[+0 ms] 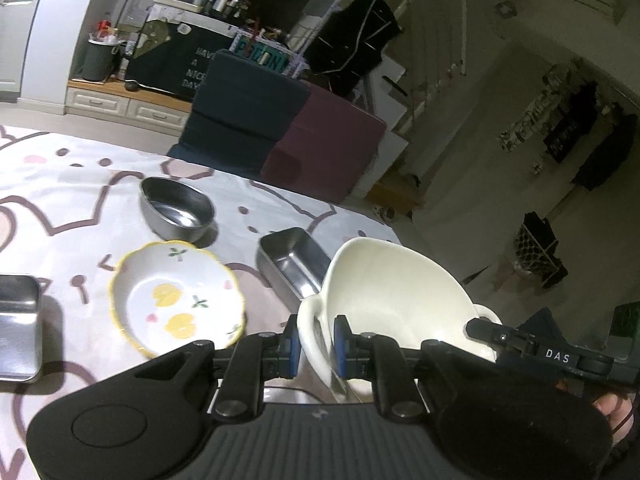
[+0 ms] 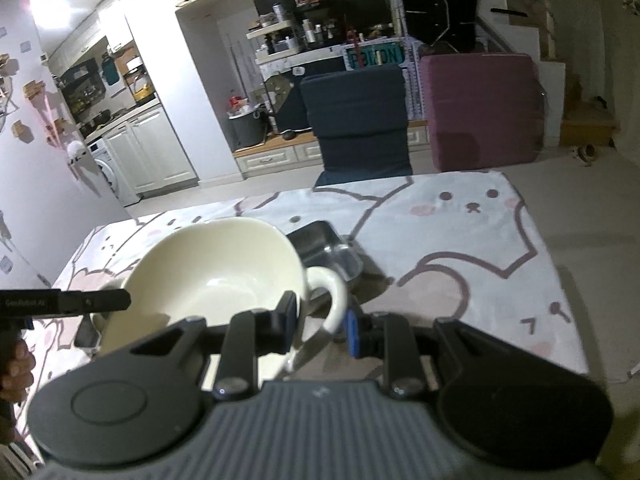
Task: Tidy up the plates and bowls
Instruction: 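Carry the cream bowl with both grippers toward the white plate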
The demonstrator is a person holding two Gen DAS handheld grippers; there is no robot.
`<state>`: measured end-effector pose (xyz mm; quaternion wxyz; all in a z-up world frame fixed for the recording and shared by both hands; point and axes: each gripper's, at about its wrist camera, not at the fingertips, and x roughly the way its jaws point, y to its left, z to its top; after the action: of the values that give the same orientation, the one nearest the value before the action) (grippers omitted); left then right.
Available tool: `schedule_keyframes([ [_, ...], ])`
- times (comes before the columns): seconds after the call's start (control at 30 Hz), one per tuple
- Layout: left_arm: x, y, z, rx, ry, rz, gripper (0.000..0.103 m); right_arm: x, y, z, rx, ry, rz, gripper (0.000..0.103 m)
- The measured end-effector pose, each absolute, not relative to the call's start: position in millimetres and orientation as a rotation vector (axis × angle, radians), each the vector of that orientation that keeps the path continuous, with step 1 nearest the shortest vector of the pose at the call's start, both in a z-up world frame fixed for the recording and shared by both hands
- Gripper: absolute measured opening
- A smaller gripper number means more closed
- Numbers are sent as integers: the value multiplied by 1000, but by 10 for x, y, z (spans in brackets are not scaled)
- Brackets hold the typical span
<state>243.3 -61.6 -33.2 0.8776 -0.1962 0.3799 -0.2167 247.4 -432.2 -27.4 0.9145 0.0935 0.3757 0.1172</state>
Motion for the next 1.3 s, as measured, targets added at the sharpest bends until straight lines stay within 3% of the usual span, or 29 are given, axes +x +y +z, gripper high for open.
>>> schedule_keyframes([
  [0.47,2139,-89,-489,-429,813,-406,17,2378,-3866,-374,196,811,303,30],
  [1.3,1945,193,-1109,-425,951,-402,19,2247,-3571,-756,146,932,357,29],
])
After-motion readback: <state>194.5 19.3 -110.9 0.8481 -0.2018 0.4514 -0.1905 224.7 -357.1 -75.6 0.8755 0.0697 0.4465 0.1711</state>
